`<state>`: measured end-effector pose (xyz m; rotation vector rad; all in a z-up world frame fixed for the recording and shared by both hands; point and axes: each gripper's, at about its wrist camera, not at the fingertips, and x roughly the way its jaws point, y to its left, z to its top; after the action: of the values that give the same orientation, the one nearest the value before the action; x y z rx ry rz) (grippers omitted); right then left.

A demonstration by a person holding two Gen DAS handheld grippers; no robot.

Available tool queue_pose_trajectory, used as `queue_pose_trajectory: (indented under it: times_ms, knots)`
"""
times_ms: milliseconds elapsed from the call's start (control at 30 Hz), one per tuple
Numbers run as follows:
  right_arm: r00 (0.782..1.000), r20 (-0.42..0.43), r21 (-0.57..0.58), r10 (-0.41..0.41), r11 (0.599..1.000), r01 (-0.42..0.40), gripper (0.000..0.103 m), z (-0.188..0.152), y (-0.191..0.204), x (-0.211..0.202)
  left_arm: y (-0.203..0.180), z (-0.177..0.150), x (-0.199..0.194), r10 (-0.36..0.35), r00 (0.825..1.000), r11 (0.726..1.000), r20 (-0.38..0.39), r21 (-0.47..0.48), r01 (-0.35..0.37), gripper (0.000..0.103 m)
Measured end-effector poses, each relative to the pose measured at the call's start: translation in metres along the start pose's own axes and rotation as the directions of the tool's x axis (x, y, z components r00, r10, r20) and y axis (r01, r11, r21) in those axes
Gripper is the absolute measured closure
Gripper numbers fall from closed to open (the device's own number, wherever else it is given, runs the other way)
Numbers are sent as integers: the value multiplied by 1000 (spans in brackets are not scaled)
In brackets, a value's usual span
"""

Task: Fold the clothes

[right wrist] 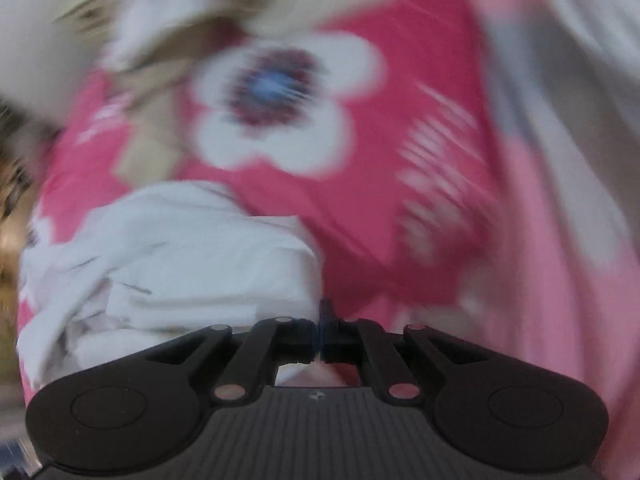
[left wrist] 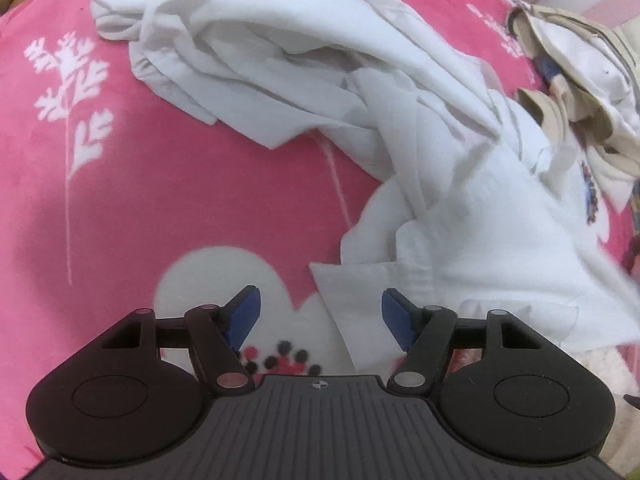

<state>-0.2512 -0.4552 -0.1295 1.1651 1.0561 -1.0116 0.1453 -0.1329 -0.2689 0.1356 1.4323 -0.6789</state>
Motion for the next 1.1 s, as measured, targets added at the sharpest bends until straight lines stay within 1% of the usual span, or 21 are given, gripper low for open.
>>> queue_pose_trajectory:
  times_ms: [33,133,267,333,400,467,533,567,600,667,700,767,800,833,867,900,933,967,1000,1067,1100]
  knots:
    - [1000,-14,36,-16,999,17,88,-3,-15,-2,-1,1,0,3,1000,1000,1,2,-3,36]
    - [998,4,76,-61,995,61,77,4,-41,-13,-7,2,2,23,1000,1000,2,12,-23,36]
    - [980,86,61,-179,983,174,69,14,-57,-30,-8,5,-3,33,999,999,-6,18,-33,36]
    - [966,134,35,-223,975,220,55,20,-60,-39,-10,5,-5,37,999,999,-3,30,-37,36]
    - [958,151,-31,-244,967,252,45,23,-56,-45,-13,7,-4,39,999,998,-1,39,-39,36]
    - [956,148,-133,-252,953,272,44,25,-49,-48,-16,9,-2,33,999,998,-6,54,-33,36]
    - [951,161,-334,-264,892,304,41,23,-27,-51,-21,10,1,27,1000,997,-13,74,-26,36]
    - [947,158,-460,-279,828,321,39,19,-14,-51,-23,10,3,24,1000,996,-18,84,-23,36]
    - [943,158,-577,-293,747,329,39,15,0,-51,-25,10,5,26,999,995,-24,101,-24,36]
    - [935,210,-779,-287,529,337,39,-1,28,-58,-29,9,6,41,999,991,-28,129,-37,36]
    - [924,292,-852,-247,372,369,39,-12,44,-66,-30,9,7,51,998,989,-23,141,-47,36]
    - [903,423,-894,-68,133,429,34,-29,68,-80,-32,6,5,76,997,985,2,154,-76,36]
    - [885,464,-886,32,18,463,27,-37,81,-87,-33,6,5,85,996,984,11,158,-86,36]
    - [888,446,-893,112,-15,450,22,-39,95,-90,-33,5,5,89,996,983,14,160,-90,36]
    - [903,396,-915,166,-15,403,22,-38,110,-90,-32,5,5,88,996,984,14,155,-89,36]
    - [928,311,-948,205,-2,318,22,-37,127,-84,-31,5,5,87,996,985,15,151,-88,36]
    - [954,192,-980,228,-8,199,22,-39,145,-72,-31,5,5,89,996,986,11,144,-90,36]
    - [967,86,-994,238,-46,100,22,-46,162,-57,-30,5,4,93,996,986,9,139,-94,36]
    - [972,2,-993,236,-118,31,22,-60,178,-35,-30,5,2,98,995,985,11,138,-98,36]
    - [964,-164,-960,212,-258,-106,24,-87,210,7,-29,4,-1,109,994,985,12,136,-109,36]
    - [960,-219,-936,174,-317,-156,27,-99,221,29,-28,2,-2,113,994,985,11,132,-114,36]
